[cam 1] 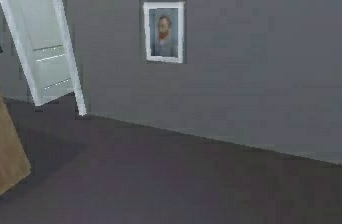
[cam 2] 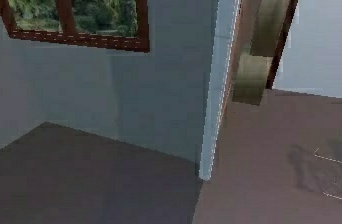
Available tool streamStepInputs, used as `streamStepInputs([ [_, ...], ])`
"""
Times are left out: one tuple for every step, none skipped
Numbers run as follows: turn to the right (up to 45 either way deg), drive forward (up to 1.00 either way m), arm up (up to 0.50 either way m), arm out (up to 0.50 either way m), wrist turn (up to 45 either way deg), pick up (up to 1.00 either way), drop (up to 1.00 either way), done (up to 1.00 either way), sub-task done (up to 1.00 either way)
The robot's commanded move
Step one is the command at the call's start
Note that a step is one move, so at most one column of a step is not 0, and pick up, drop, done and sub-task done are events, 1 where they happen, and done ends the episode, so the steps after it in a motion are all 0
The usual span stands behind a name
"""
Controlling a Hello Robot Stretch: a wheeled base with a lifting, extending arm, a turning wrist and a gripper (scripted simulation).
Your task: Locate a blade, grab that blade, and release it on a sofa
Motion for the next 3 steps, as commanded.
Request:
streamStepInputs([
  [0.0, 0.35, 0.0, 0.0, 0.0, 0.0, 0.0, 0.0, 0.0],
  [-45.0, 0.0, 0.0, 0.0, 0.0, 0.0, 0.0, 0.0, 0.0],
  [-3.0, 0.0, 0.0, 0.0, 0.0, 0.0, 0.0, 0.0, 0.0],
])
